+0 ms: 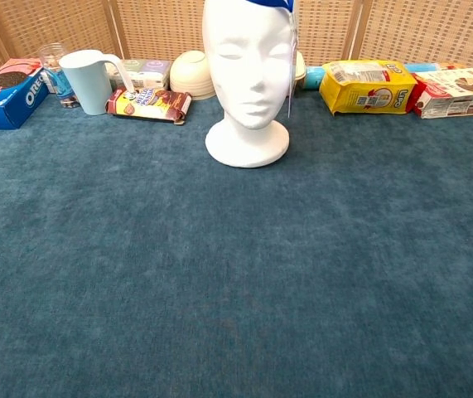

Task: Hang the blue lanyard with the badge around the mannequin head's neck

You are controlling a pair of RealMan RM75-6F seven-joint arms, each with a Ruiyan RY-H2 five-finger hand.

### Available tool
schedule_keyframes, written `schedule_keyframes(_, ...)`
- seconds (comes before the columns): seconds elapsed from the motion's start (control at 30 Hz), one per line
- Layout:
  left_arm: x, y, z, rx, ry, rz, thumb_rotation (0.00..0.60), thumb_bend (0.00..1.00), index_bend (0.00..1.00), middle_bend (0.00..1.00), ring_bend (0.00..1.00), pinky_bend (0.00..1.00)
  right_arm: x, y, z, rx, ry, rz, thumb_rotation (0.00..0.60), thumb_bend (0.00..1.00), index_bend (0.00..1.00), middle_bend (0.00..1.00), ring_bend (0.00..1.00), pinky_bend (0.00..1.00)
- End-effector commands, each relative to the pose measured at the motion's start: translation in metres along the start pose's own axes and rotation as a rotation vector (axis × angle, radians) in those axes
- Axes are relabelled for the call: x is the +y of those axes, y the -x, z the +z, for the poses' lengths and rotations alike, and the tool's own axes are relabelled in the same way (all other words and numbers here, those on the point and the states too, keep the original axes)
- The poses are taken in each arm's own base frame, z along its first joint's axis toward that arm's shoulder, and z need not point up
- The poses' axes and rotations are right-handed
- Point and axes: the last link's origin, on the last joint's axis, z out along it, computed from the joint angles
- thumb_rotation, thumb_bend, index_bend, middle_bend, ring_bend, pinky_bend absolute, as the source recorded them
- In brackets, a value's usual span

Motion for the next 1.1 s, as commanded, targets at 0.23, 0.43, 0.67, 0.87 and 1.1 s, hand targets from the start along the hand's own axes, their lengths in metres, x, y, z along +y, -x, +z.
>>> schedule_keyframes(0.23, 0.006, -0.003, 0.006, 0.004, 0.003, -0.032, 0.535, 0.35, 0.67, 1.0, 1.0, 1.0, -0.001, 0.003, 0.003, -0.019, -0.002, -0.005, 0.6, 0.55, 0.72, 1.0, 1.0, 1.0)
schedule_keyframes(0.43, 0.012, -0.005, 0.015, 0.005, 0.019, -0.028, 0.538, 0.35, 0.67, 1.0, 1.0, 1.0, 0.0, 0.001, 0.008, -0.016, 0.008, -0.002, 0.6, 0.55, 0.72, 1.0, 1.0, 1.0)
schedule_keyframes(0.67, 0.016, -0.005, 0.022, 0.005, 0.02, -0.025, 0.541, 0.35, 0.67, 1.0, 1.0, 1.0, 0.001, 0.002, 0.011, -0.017, 0.013, -0.007, 0.6, 0.55, 0.72, 1.0, 1.0, 1.0)
schedule_keyframes(0.87, 0.017, -0.005, 0.029, 0.004, 0.018, -0.012, 0.544, 0.35, 0.67, 1.0, 1.0, 1.0, 0.002, 0.003, 0.012, -0.022, 0.015, -0.01, 0.6, 0.55, 0.72, 1.0, 1.0, 1.0)
schedule_keyframes(1.1, 0.021, -0.003, 0.027, -0.005, 0.033, -0.011, 0.544, 0.35, 0.67, 1.0, 1.0, 1.0, 0.003, 0.005, 0.01, -0.028, 0.012, -0.007, 0.6, 0.55, 0.72, 1.0, 1.0, 1.0)
